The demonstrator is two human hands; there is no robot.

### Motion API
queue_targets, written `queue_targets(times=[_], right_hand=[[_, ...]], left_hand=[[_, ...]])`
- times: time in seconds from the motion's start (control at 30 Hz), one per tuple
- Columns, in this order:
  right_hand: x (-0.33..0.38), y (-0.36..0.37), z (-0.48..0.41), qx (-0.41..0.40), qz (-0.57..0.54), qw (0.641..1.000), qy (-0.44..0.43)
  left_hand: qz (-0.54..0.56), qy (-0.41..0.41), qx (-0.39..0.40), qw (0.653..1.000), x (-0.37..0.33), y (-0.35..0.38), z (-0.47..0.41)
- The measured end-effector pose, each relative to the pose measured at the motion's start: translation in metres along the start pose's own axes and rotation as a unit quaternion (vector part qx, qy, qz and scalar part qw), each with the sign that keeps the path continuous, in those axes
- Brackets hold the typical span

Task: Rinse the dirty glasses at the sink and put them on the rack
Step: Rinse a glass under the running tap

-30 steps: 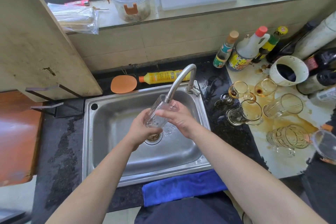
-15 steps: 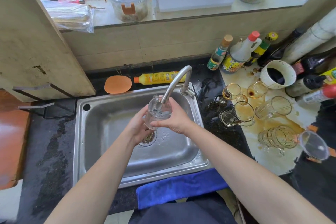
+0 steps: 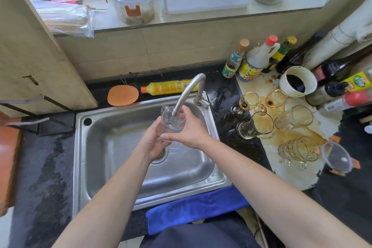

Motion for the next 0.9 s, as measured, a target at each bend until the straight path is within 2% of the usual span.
queue_targets(times=[0.2, 0.33, 0.53, 0.73, 0.83, 0.9], right_hand=[[-0.008, -0.004, -0.002, -0.004, -0.003, 1.000, -0.008], [-0.017, -0.005, -0.004, 0.019, -0.028, 0.999, 0.029], [-0.023, -0.006, -0.007, 0.002, -0.095, 0.995, 0.032], [-0.018, -0.001, -0.006, 0.045, -0.108, 0.993, 0.009], [-0.014, 0.002, -0.011, 0.053, -0.080, 0.995, 0.010], [-0.012, 0.004, -0.014, 0.059, -0.070, 0.996, 0.016]], left_hand=[[0.043, 0.031, -0.043, 0.998, -0.009, -0.006, 0.002], [0.037, 0.067, -0.082, 0.994, -0.014, -0.015, 0.004], [0.025, 0.084, -0.086, 0.992, -0.025, -0.013, 0.009], [0.022, 0.011, -0.001, 1.000, -0.033, -0.013, 0.018], [0.014, 0.038, -0.038, 0.998, -0.032, -0.019, 0.023], [-0.016, 0.064, -0.094, 0.993, -0.031, -0.023, 0.026]])
Point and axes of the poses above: each hand's wrist, its own z-axis away from the middle knuckle, its own y-axis out of the palm, x = y × z, the point moved 2 cm from there along -z, towards the middle knuckle, and after that the axes turned 9 degrees about x, right-handed, at the moved point
